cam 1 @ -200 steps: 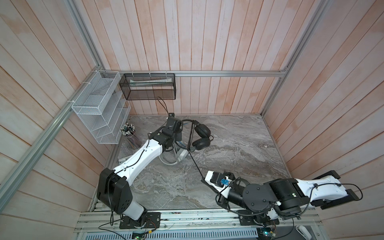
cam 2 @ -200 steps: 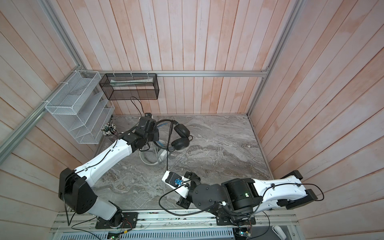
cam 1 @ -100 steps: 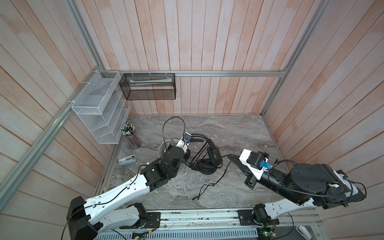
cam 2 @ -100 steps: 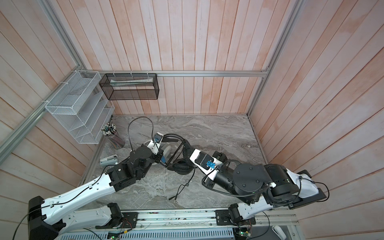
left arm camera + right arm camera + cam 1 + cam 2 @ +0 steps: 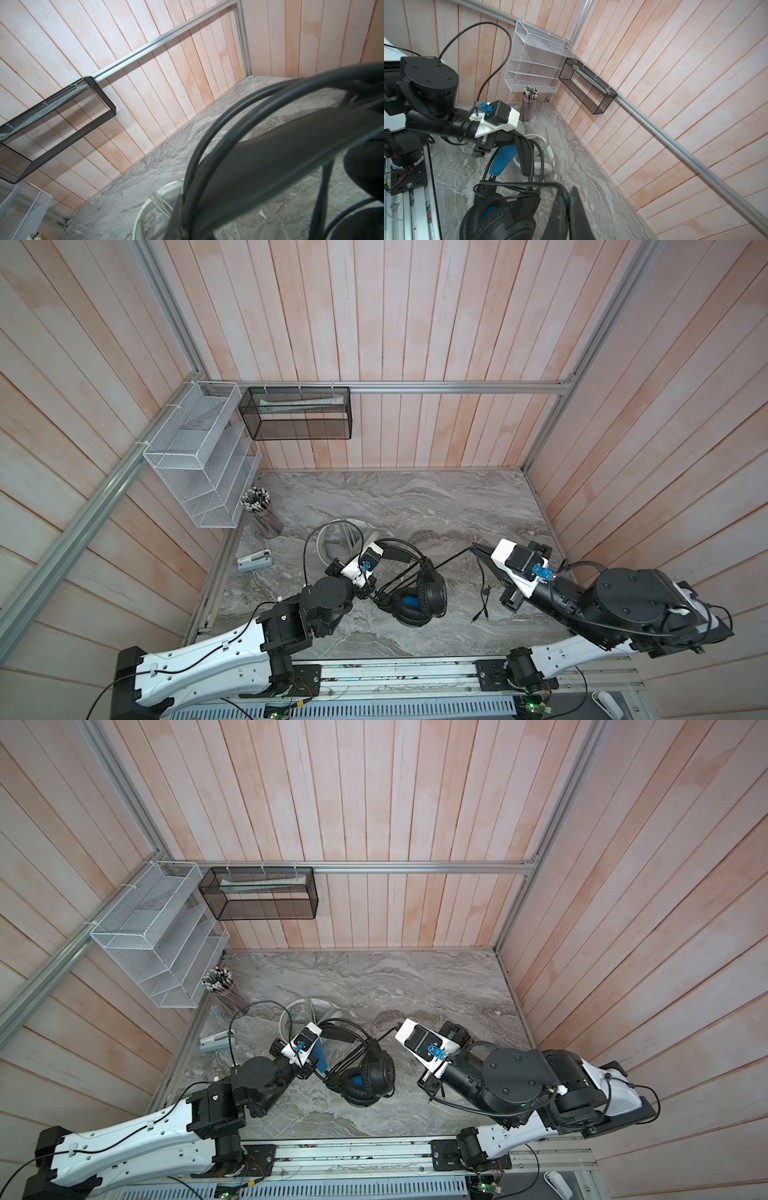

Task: Wrap the headphones

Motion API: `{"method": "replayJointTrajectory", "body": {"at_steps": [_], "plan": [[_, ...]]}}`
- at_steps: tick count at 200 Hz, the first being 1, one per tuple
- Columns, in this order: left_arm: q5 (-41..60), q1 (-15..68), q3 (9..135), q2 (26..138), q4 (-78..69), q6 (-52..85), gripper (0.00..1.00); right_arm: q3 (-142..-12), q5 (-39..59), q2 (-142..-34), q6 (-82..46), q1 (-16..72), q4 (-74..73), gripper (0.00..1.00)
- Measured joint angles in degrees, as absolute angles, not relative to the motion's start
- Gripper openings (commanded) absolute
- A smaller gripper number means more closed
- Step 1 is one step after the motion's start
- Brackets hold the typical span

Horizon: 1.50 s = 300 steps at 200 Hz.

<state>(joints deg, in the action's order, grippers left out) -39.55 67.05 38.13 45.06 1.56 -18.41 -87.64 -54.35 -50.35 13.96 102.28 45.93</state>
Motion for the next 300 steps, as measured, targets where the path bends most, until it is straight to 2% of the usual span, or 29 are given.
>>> {"method": "replayJointTrajectory", "body": {"at_steps": [29, 50, 65, 114, 153, 188, 247, 300], "plan": [[-39.0, 67.0, 37.7, 40.7, 5.1, -17.8, 0.00, -84.8, -55.2, -50.3, 13.7, 101.4, 43.3, 0.00], [-37.6, 67.0, 37.7, 39.6, 7.9, -16.7, 0.00, -83.9, -53.4, -51.2, 13.5, 97.1, 42.0, 0.00], [-36.6, 67.0, 37.7, 39.6, 9.4, -16.0, 0.00, -83.6, -49.7, -52.7, 13.4, 91.2, 41.3, 0.00], [-35.8, 66.9, 34.8, 37.2, 11.7, -15.2, 0.00, -78.3, -29.2, -57.5, 13.5, 65.8, 35.6, 0.00], [-36.5, 66.4, 34.5, 35.0, 12.3, -13.4, 0.00, -70.4, -17.3, -56.4, 12.4, 53.4, 28.0, 0.00], [-36.7, 64.7, 34.6, 36.4, 12.5, -11.0, 0.00, -64.5, -12.7, -54.0, 10.0, 49.2, 21.3, 0.00], [-35.9, 60.3, 35.6, 37.5, 12.6, -6.2, 0.00, -58.0, -11.2, -47.1, 6.8, 46.9, 13.3, 0.00], [-32.5, 60.0, 35.7, 37.3, 13.7, -5.4, 0.00, -57.2, -8.4, -53.3, 5.7, 45.6, 9.9, 0.00]]}}
